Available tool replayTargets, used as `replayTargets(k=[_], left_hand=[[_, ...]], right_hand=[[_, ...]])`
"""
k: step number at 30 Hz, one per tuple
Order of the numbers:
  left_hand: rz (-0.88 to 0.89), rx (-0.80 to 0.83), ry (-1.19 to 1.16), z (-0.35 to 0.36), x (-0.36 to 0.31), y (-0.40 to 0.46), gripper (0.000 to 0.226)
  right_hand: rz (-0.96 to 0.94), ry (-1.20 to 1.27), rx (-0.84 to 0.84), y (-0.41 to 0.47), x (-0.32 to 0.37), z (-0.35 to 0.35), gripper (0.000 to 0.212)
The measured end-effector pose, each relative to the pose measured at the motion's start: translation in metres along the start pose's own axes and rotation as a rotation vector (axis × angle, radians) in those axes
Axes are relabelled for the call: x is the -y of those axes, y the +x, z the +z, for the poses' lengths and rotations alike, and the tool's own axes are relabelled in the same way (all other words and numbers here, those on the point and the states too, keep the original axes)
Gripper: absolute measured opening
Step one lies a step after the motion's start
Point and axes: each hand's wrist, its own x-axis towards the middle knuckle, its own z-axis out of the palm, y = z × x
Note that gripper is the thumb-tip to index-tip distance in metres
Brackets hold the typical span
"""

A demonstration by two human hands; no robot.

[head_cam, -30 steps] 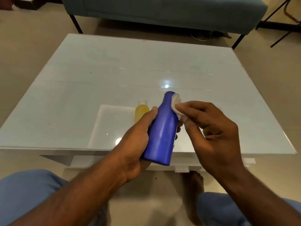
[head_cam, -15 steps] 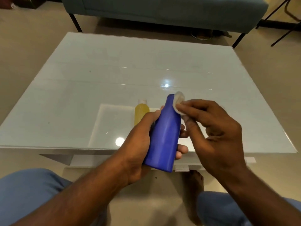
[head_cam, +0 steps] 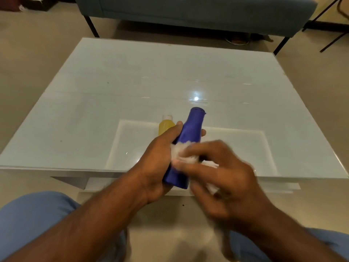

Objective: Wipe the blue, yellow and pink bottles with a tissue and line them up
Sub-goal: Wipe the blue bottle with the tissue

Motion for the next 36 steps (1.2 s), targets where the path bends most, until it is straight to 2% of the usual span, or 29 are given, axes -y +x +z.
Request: replayTargets(k=[3,5,8,10,13,15,17,20,22,26,30,32,36], left_hand=[[-0.024,-0.009,-0.1,-0.004,0.0,0.002,0.048],[-0.029,0.024,-0.035,-0.003,0.004,0.0,0.051],[-0.009,-0.048,0.098,0.0,0.009,-0.001,0.045],[-0.01,-0.057,0.086,-0.001,0.009,0.0,0.049],[-0.067,0.039,-0.151,-0.002,0.003,0.004,0.067],[-0.056,-0.009,-0.183,-0.006,0.002,0.005,0.071],[-0.036,-0.004,-0.123,-0.006,0.001,0.003,0.068],[-0.015,-0.061,0.044,-0.003,0.002,-0.002,0.058],[-0.003,-0.083,0.036,0.0,0.0,-0.002,0.051],[-0.018,-0.019,-0.171,0.004,-0.006,-0.002,0.038],[-0.019,-0.005,-0.155,-0.003,-0.008,0.003,0.066],[-0.024,-0.032,-0.085,-0.001,-0.005,0.001,0.068],[0.01,-0.028,-0.014,0.01,0.006,-0.005,0.051]], right_hand=[[-0.129,-0.018,0.126,-0.003,0.003,0.0,0.027],[-0.067,-0.06,0.044,0.003,-0.007,-0.006,0.028],[0.103,-0.139,-0.124,0.011,-0.021,-0.013,0.035],[0.132,-0.104,-0.129,0.009,-0.018,-0.011,0.038],[-0.018,0.005,-0.01,-0.001,0.001,-0.002,0.031],[-0.121,0.015,0.068,-0.006,0.008,-0.001,0.029],[-0.085,-0.008,0.013,-0.003,0.0,-0.004,0.028],[0.083,-0.046,-0.15,0.007,-0.015,-0.017,0.03],[0.108,-0.043,-0.169,0.01,-0.018,-0.021,0.029],[0.044,0.037,-0.035,0.001,-0.009,-0.01,0.025],[-0.088,0.002,0.082,-0.003,-0.005,-0.003,0.022],[-0.052,-0.052,0.029,-0.001,-0.012,-0.004,0.025],[0.084,-0.085,-0.033,0.008,-0.023,-0.009,0.044]])
